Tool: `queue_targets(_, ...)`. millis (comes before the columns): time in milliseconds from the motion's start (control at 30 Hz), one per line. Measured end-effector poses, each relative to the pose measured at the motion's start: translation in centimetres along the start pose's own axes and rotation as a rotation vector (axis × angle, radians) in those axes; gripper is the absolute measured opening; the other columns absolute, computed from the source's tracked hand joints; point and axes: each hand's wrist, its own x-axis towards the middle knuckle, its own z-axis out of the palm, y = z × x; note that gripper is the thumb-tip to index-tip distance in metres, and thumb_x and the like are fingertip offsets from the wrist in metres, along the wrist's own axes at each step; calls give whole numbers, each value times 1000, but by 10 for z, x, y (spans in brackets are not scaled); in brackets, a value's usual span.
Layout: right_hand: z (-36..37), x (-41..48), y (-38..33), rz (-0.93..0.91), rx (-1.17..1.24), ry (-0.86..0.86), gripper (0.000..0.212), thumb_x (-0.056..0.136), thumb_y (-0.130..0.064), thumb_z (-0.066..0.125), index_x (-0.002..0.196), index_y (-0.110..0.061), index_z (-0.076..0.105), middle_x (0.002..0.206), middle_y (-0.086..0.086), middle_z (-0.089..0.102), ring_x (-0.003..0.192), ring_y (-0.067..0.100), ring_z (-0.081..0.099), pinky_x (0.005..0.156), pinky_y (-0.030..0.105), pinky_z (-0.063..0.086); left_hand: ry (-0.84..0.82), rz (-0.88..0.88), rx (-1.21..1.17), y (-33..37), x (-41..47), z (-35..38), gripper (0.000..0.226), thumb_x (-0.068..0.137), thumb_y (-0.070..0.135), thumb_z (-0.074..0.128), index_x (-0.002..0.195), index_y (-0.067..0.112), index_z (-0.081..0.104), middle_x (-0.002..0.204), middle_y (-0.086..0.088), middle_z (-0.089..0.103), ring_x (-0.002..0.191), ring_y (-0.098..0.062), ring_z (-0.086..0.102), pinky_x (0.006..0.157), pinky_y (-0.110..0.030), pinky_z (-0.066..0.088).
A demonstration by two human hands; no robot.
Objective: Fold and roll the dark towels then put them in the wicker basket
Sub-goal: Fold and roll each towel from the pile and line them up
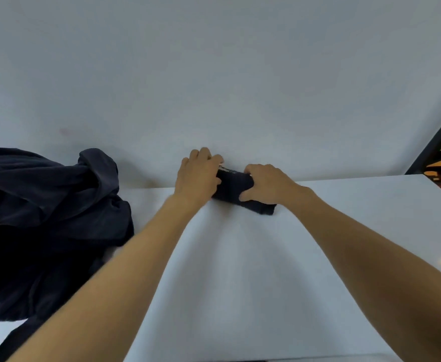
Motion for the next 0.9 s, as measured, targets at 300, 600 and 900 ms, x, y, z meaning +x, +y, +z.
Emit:
queue_targets(300, -31, -88, 79, 471, 619, -36, 40, 80, -34, 76, 110, -13, 60, 103, 4, 67, 95, 21, 64, 88, 35, 53, -58, 286, -454, 114, -25, 41, 50, 99, 33, 51, 143, 11, 45, 153, -8, 37, 140, -23, 32, 110, -29, 28)
queue_targets(600, -66, -146, 202, 741, 756, 271, 36, 85, -38, 71, 107, -10, 64, 99, 8, 68, 88, 22, 65, 84, 38, 56, -69, 305, -560, 280, 7, 69, 47, 103, 31, 41, 145, 11, 38, 143, -9, 43, 126, -23, 47, 96, -32, 44)
queue_targets(900, -78, -144, 293, 783, 684, 474, 32, 94, -35, 60, 109, -7, 62, 92, 4, 61, 82, 16, 57, 67, 28, 45, -230, 336, -533, 378, 49, 87, 51, 106, 26, 32, 153, 9, 20, 160, -13, 20, 143, -29, 32, 113, -38, 29)
